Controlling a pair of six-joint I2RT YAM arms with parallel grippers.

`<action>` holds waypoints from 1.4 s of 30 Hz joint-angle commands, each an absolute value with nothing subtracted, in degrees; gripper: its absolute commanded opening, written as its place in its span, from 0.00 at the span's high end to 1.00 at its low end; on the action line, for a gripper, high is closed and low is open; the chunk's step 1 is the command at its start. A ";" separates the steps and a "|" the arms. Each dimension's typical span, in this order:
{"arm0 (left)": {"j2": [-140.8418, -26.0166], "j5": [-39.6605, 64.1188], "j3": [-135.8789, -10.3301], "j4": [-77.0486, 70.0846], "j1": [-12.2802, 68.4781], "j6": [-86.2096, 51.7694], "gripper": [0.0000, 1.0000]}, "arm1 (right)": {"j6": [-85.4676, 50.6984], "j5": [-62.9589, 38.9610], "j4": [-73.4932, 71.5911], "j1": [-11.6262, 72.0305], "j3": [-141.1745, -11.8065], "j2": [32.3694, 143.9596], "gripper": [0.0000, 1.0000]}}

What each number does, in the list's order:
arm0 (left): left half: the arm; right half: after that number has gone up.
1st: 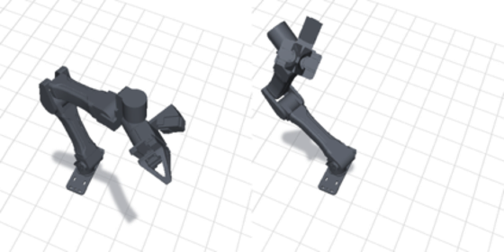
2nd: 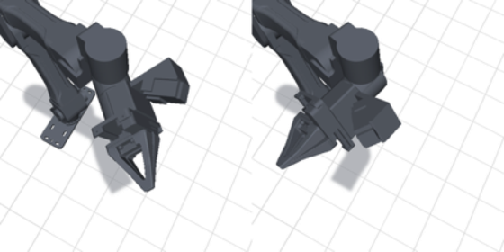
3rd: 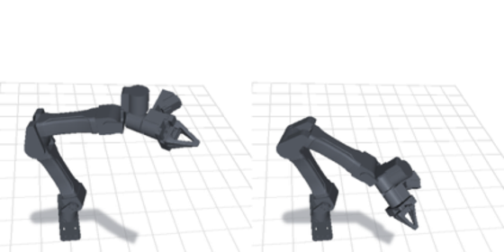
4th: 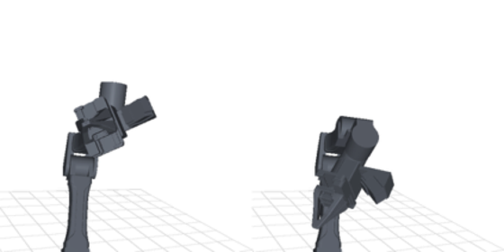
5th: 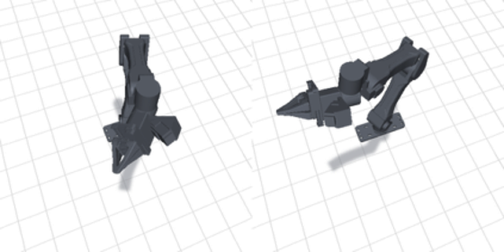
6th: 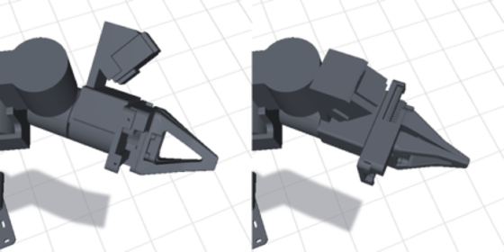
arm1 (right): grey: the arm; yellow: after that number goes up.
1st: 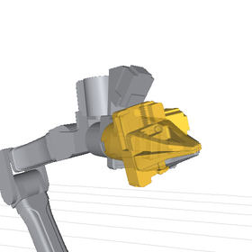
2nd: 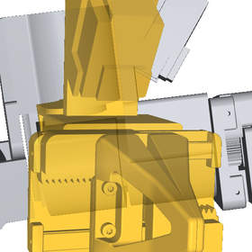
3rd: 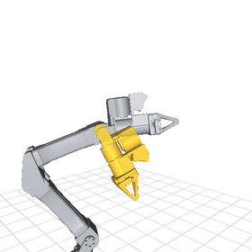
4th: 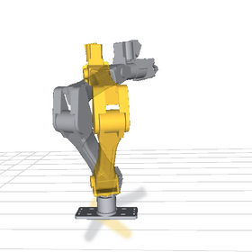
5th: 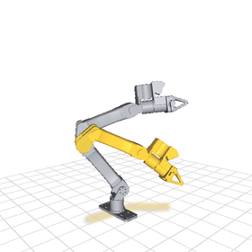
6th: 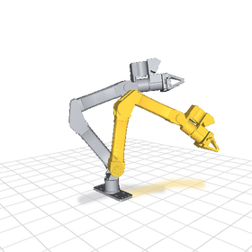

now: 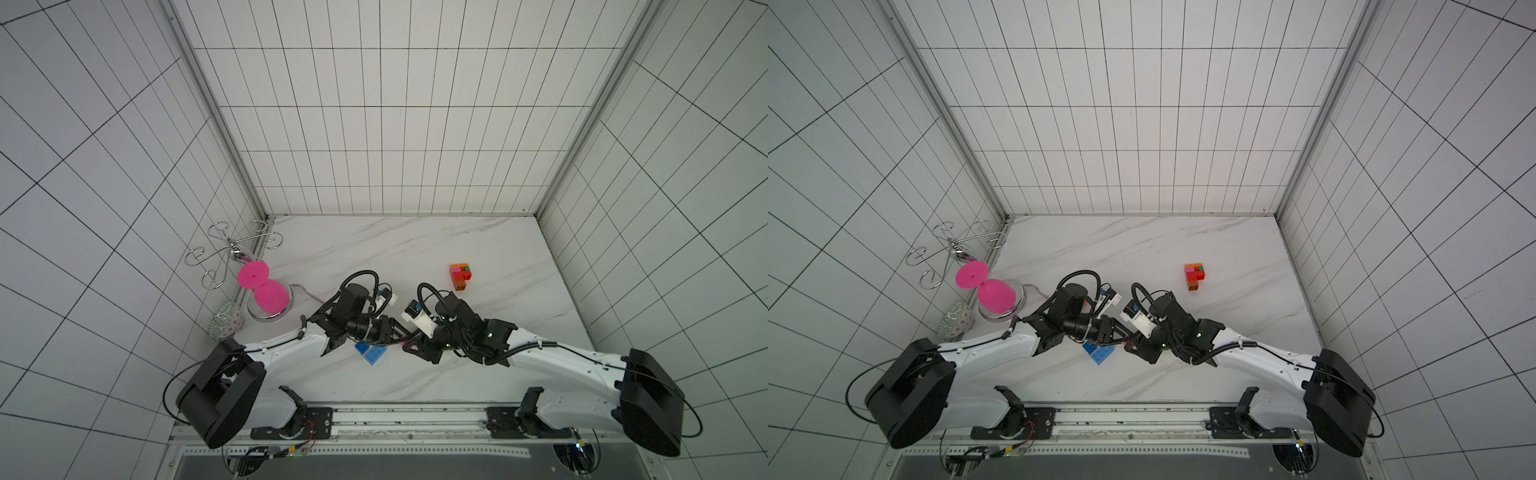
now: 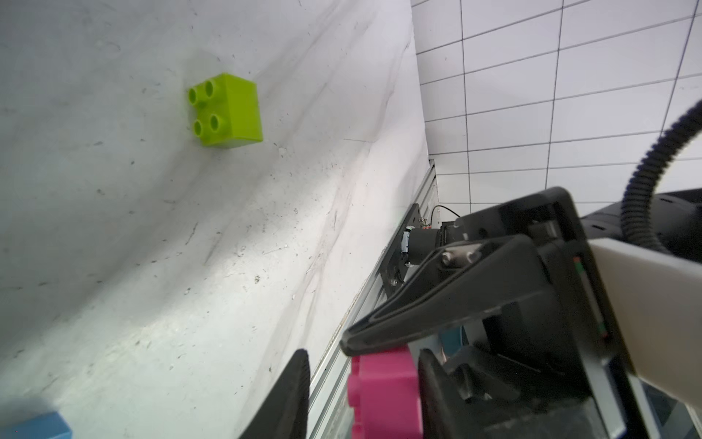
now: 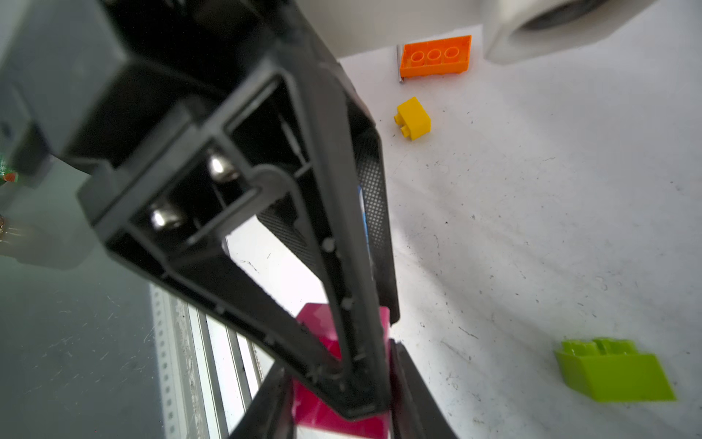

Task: Assemble the letter p with lego
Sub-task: Pick up the lego brick from the center of the board.

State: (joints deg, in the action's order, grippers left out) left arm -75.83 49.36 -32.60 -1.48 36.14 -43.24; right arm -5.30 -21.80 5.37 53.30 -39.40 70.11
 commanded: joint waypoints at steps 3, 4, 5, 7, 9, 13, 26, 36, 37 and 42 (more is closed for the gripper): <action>-72.78 44.34 -33.21 1.90 34.69 -42.77 0.35 | -5.46 -21.83 3.34 53.66 -39.64 69.90 0.90; -72.23 43.81 -33.30 2.41 34.21 -42.57 0.32 | -5.63 -21.84 3.34 53.68 -39.62 70.11 0.90; -71.58 43.11 -33.40 3.18 33.46 -42.18 0.28 | -5.86 -21.58 3.27 53.70 -39.62 70.35 0.90; -70.24 41.65 -33.45 4.94 32.03 -41.32 0.20 | -6.27 -21.01 3.34 53.70 -39.81 70.82 0.91; -68.81 39.99 -33.45 6.86 30.26 -40.33 0.14 | -6.79 -20.28 3.60 53.63 -40.06 71.47 0.91; -65.96 36.09 -33.73 11.07 27.61 -38.21 0.06 | -8.04 -18.96 3.87 53.53 -40.58 72.70 0.91; -52.78 6.75 -33.22 21.80 24.77 -37.17 0.03 | -14.84 -15.85 4.66 51.66 -45.28 78.17 0.92; -51.53 13.14 -22.39 8.59 10.36 -41.28 0.03 | -19.06 -15.90 10.04 51.55 -58.25 89.42 0.94; -52.76 14.68 -21.87 7.05 8.87 -41.47 0.03 | -19.50 -16.45 10.28 51.62 -59.88 91.11 0.94; -56.71 20.22 -21.26 2.72 2.89 -40.82 0.03 | -20.61 -20.05 12.22 51.81 -68.70 99.52 0.95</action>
State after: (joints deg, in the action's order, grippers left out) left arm -55.99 15.46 -21.17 9.02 5.10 -40.51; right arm -19.03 -17.85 9.72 52.10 -63.35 96.68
